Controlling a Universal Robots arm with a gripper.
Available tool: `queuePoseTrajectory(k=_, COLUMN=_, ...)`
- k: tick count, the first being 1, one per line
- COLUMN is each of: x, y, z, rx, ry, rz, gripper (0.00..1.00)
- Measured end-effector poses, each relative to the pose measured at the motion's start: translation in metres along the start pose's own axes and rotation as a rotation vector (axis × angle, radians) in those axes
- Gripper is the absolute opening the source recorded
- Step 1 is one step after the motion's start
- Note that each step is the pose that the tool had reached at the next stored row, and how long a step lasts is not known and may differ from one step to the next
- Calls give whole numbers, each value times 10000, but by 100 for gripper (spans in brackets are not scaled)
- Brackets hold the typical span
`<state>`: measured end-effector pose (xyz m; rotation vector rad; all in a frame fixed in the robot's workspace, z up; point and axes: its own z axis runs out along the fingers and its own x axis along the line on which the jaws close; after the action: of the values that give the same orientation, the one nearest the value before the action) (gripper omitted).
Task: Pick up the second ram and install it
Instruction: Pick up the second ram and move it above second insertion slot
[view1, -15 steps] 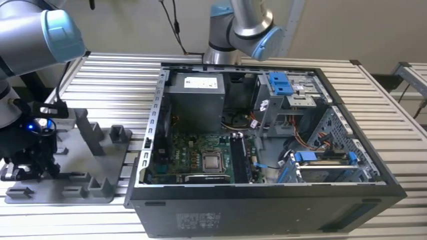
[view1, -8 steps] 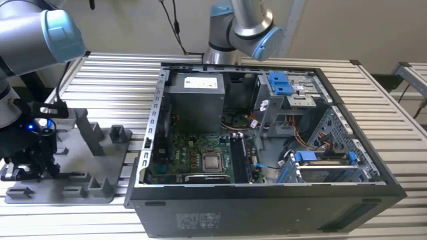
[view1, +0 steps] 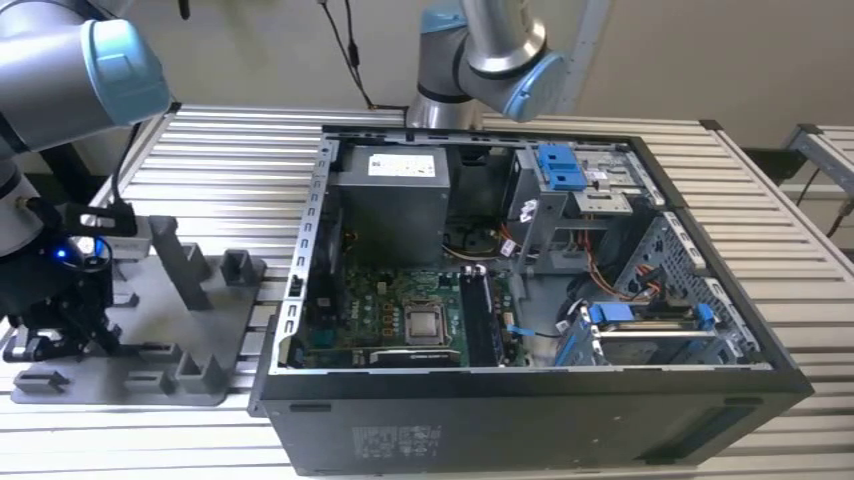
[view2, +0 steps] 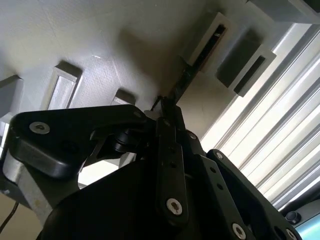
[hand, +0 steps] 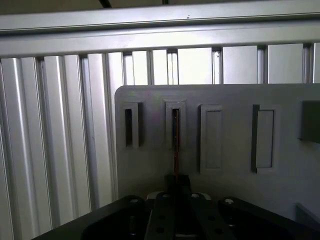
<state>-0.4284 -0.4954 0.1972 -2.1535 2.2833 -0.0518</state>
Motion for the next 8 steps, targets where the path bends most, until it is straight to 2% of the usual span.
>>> queuePoseTrajectory(k=8, x=0, y=0, z=0, rx=10, ry=-1, rz=0, gripper=14)
